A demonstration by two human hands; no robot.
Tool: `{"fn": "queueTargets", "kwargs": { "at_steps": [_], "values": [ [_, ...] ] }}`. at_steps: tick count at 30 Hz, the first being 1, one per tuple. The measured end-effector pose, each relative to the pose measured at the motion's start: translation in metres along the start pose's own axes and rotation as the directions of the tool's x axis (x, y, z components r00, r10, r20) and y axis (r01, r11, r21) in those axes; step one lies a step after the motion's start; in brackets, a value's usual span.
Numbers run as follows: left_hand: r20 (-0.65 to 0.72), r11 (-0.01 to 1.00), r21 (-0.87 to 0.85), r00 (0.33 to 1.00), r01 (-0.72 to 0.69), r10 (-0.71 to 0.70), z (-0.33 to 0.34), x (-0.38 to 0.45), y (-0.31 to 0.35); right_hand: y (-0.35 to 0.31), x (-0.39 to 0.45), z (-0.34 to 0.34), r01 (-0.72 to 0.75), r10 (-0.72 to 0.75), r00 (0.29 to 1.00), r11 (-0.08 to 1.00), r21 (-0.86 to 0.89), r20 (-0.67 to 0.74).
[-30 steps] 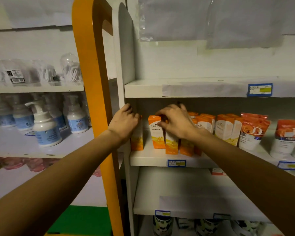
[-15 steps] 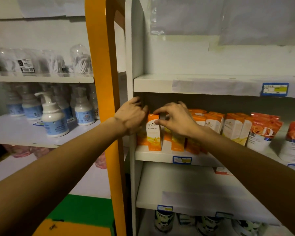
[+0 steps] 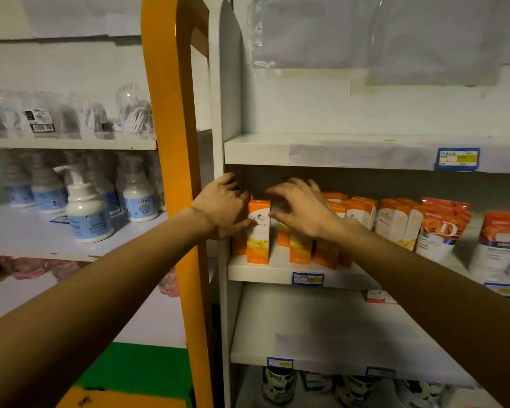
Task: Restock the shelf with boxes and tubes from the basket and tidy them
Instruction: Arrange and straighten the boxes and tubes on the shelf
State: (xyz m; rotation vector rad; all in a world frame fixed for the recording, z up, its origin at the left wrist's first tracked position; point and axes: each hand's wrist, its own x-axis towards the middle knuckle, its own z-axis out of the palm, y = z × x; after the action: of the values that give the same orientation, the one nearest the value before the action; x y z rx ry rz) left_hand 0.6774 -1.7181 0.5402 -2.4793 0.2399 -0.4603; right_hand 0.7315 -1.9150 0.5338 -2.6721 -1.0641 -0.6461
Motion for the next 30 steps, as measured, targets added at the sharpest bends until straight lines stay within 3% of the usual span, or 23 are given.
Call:
{"fn": "queueTargets", "kwargs": {
  "at_steps": [3,10,15,21,30],
  "values": [
    [0.002,1.0,0.025,1.0,0.012,-0.012,-0.001,0.0,0.002,0.008,-0.004,-0.005,-0.041,0.041,0.999,0.999,-0.027,0.007],
    [-0.004,1.0,0.025,1.0,-0.015,0.015,-0.003,-0.002,0.001,-0.006,-0.002,-0.007,0.021,-0.016,0.999,0.995,-0.098,0.05],
    [-0.003,0.988,0.128,0.996,-0.089,0.09,0.001,-0.004,-0.005,-0.015,0.003,0.0,0.028,-0.022,0.999,0.989,-0.143,0.048],
    [-0.03,0.996,-0.007,0.995,-0.092,0.092,0.0,0.0,-0.007,-0.017,0.008,0.008,0.037,-0.035,0.999,0.994,-0.102,0.022],
    [-0.002,0.997,-0.034,0.997,-0.073,0.073,-0.005,-0.003,-0.006,-0.029,0.014,0.014,0.018,-0.02,0.999,0.996,-0.088,-0.025]
  ]
}}
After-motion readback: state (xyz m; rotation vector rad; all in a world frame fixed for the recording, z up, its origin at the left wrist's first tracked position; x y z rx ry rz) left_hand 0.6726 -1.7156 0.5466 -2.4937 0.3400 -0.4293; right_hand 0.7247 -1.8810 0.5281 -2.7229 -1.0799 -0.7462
